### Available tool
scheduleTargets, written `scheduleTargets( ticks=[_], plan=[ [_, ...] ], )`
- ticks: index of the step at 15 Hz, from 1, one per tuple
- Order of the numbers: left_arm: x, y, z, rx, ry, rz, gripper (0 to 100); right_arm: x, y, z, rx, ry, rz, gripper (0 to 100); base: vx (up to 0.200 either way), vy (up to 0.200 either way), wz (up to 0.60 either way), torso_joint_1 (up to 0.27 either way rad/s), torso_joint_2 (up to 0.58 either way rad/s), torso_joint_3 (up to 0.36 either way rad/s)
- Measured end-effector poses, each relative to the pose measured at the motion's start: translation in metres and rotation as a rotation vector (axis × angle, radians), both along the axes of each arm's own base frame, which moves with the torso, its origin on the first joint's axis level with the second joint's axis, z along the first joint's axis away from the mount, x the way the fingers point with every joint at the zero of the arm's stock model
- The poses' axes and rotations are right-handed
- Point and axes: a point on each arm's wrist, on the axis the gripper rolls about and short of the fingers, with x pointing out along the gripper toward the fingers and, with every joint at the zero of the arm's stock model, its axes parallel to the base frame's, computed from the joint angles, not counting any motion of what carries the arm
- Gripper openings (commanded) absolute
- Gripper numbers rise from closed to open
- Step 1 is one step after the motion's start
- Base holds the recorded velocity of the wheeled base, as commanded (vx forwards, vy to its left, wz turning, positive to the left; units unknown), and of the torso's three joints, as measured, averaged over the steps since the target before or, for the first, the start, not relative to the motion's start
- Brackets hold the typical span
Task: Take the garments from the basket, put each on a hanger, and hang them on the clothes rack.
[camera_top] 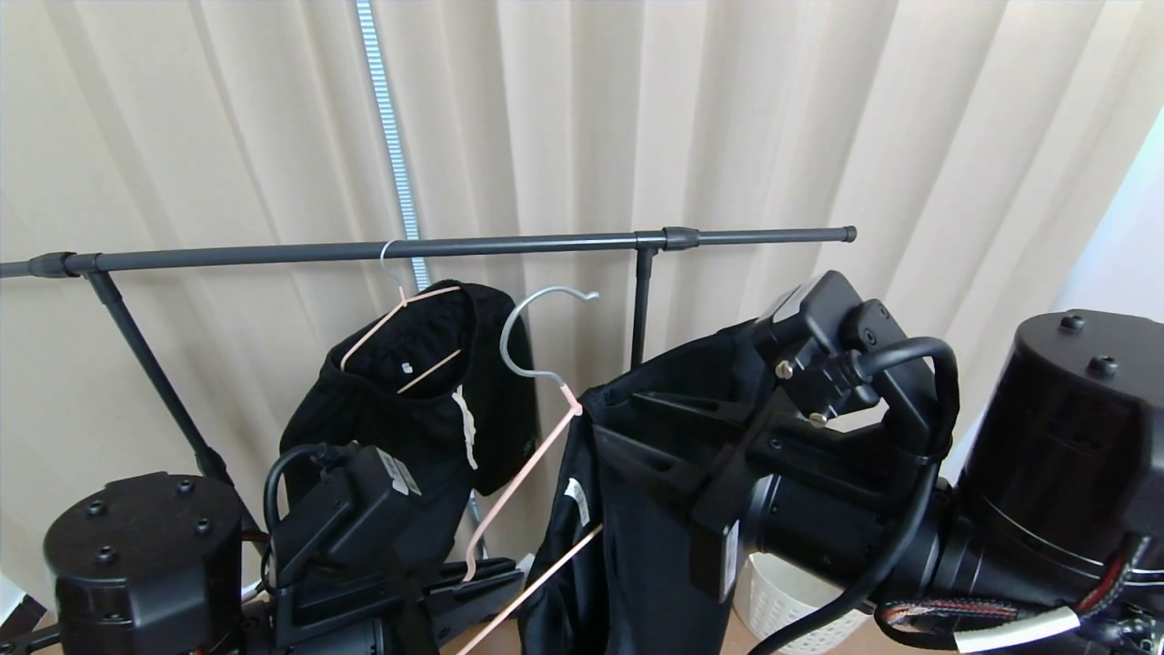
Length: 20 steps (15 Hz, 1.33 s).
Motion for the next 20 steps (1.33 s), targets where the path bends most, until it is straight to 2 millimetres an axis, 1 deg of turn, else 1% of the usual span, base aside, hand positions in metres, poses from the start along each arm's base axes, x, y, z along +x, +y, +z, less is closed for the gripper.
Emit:
scheduleTargets(
  ticks=[4, 6, 9, 11, 13, 15, 17, 18, 20],
  plan=[
    [-0.001, 0.001, 0.001, -0.004, -0.004, -0.001, 0, -0.003, -0.009, -0.006, -0.069, -0.044, 0.017, 100, 0.0, 0.0, 0.0, 0.0, 0.0, 0.0],
    [-0.001, 0.002, 0.0, 0.0, -0.005, -0.001, 0, -0.002, -0.017, -0.006, -0.092, -0.059, 0.028, 100, 0.0, 0.0, 0.0, 0.0, 0.0, 0.0],
    [0.002, 0.009, -0.003, 0.042, -0.043, -0.01, 0, -0.001, -0.034, -0.008, -0.201, -0.047, 0.015, 100, 0.0, 0.0, 0.0, 0.0, 0.0, 0.0],
    [0.003, 0.015, -0.006, 0.057, -0.057, -0.038, 0, -0.006, -0.048, -0.006, -0.307, -0.041, 0.033, 100, 0.0, 0.0, 0.0, 0.0, 0.0, 0.0],
    [0.001, 0.018, -0.009, 0.065, -0.05, -0.057, 0, -0.013, -0.065, -0.001, -0.474, 0.018, 0.086, 100, 0.0, 0.0, 0.0, 0.0, 0.0, 0.0],
    [0.0, 0.02, -0.012, 0.079, -0.048, -0.061, 0, -0.017, -0.081, 0.026, -0.607, 0.044, 0.132, 100, 0.0, 0.0, 0.0, 0.0, 0.0, 0.0],
    [-0.002, 0.02, -0.015, 0.097, -0.056, -0.072, 0, -0.02, -0.098, 0.055, -0.7, 0.022, 0.212, 100, 0.0, 0.0, 0.0, 0.0, 0.0, 0.0],
    [-0.004, 0.021, -0.017, 0.118, -0.07, -0.088, 0, -0.019, -0.106, 0.069, -0.72, 0.007, 0.26, 100, 0.0, 0.0, 0.0, 0.0, 0.0, 0.0],
    [-0.007, 0.02, -0.02, 0.132, -0.067, -0.104, 0, -0.012, -0.11, 0.088, -0.736, 0.027, 0.341, 100, 0.0, 0.0, 0.0, 0.0, 0.0, 0.0]
  ],
)
